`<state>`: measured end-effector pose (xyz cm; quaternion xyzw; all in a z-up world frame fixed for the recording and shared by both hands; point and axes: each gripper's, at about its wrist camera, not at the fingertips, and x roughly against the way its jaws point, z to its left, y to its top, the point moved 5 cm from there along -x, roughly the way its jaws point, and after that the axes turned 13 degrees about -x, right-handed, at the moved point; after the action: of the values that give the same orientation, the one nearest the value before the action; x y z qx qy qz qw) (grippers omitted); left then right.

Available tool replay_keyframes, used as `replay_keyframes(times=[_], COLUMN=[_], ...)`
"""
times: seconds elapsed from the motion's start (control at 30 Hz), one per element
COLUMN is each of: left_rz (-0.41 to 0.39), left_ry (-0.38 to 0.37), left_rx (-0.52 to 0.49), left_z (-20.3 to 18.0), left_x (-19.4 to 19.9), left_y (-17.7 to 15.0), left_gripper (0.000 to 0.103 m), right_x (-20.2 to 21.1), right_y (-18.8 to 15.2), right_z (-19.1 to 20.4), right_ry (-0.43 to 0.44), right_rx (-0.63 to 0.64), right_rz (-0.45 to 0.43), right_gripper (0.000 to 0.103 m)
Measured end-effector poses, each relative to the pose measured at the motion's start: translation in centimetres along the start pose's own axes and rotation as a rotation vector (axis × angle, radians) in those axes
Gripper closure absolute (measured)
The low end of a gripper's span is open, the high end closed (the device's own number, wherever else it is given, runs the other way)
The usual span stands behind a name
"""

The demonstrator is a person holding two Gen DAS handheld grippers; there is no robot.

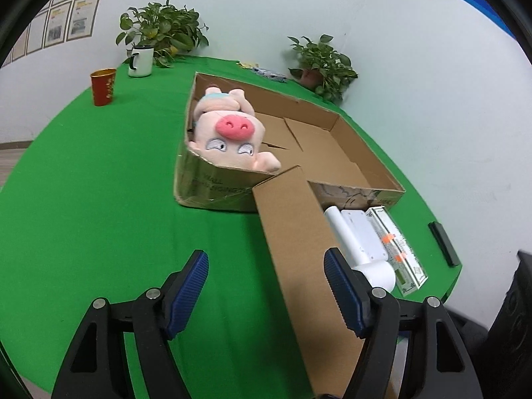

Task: Organize objects
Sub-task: 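Move the right tool to the long cardboard insert tray, then grasp the cardboard insert tray's side wall with the right tool and lift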

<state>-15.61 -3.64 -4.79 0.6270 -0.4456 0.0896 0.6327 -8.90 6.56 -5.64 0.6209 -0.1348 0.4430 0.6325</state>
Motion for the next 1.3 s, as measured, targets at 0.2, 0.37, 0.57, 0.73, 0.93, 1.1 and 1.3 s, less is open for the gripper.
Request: replay_keyframes(times=[0.2,0.37,0.57,0.73,0.93,1.1,1.3], left_rz=[0.052,0.115,0.155,0.166,0.154,0.142,0.136], left_ry=[-0.002,0.012,0.027,0.029,0.014,0.037,0.070], left_rx=[-0.054,-0.043,0.003,0.022,0.056,0.087,0.028], left_z=[-1.6,-2.5,-2.1,-2.8,-3.4,-1.7,-2.2], left_x=[-0.4,-1.2,-1.5,-1.0,-0.1,-0.8,-1.6], left_y=[-1.6,-4.6,-6.9,-8.5,-9.3,-8.2,-7.6], left_gripper=[0.033,0.033,0.053,0.073,0.074,0.073,0.079], right_x=[2.5,2.2,0.1,0.1,1.1,-0.9,-3.5], right_y=[0.1,-0.9,-1.0,-1.6,-2.6,-0.7,-0.6], right_z=[-4.9,-7.5,-6.4,-5.7,-5.9,-5.9,-5.4], right_ry=[0.082,0.137,0.144,0.112,0.053,0.014,0.019], right_rx=[-0.172,-0.276,-0.258,-0.212,-0.192,-0.183,-0.205], right_rz=[-0.053,-0.019,0.022,0.044,0.039,0.050,0.112], right_gripper=[0.022,0.022,0.028,0.051,0.051,0.052,0.084])
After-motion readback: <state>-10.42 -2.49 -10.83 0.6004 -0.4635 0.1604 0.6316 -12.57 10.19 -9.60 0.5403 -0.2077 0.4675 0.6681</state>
